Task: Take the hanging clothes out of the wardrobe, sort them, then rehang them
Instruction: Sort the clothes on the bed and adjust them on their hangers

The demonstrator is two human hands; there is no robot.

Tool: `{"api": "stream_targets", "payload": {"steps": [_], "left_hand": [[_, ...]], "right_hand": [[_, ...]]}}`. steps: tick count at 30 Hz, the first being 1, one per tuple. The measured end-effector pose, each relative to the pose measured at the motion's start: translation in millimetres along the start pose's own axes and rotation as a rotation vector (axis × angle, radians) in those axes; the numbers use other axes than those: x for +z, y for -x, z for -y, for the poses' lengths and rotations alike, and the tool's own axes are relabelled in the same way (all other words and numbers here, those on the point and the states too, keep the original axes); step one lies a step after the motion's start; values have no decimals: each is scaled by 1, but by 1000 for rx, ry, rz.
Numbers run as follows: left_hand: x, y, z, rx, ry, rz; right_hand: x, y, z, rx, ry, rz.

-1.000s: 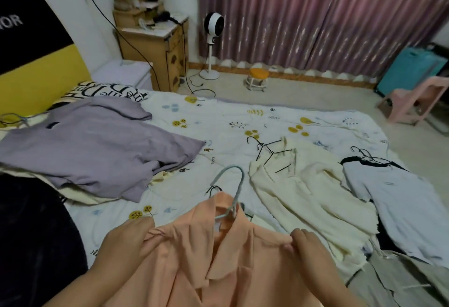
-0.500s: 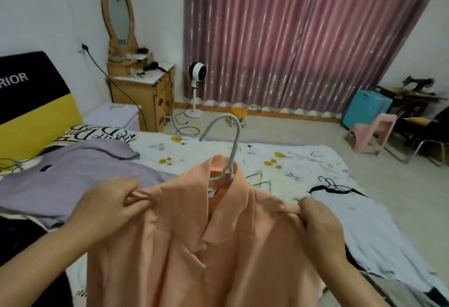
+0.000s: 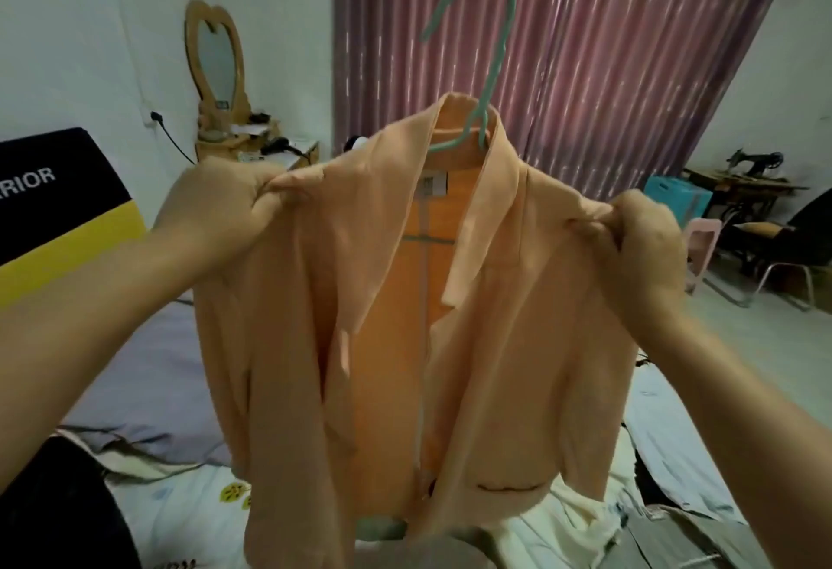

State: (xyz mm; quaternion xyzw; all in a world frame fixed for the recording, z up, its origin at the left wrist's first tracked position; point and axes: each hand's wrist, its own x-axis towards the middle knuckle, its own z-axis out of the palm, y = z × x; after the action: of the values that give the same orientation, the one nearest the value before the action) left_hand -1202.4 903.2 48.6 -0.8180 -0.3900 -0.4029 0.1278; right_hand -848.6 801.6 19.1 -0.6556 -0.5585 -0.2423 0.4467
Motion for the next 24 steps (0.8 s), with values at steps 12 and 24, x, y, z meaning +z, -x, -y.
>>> {"api": "stream_targets", "payload": {"steps": [12,24], "left_hand": [[21,-45,39,-108,-93,14],[178,29,118,-348,-51,314]], "right_hand": [[38,-32,13,-1,15,10],[202,41,-37,145,-16,388]]}}
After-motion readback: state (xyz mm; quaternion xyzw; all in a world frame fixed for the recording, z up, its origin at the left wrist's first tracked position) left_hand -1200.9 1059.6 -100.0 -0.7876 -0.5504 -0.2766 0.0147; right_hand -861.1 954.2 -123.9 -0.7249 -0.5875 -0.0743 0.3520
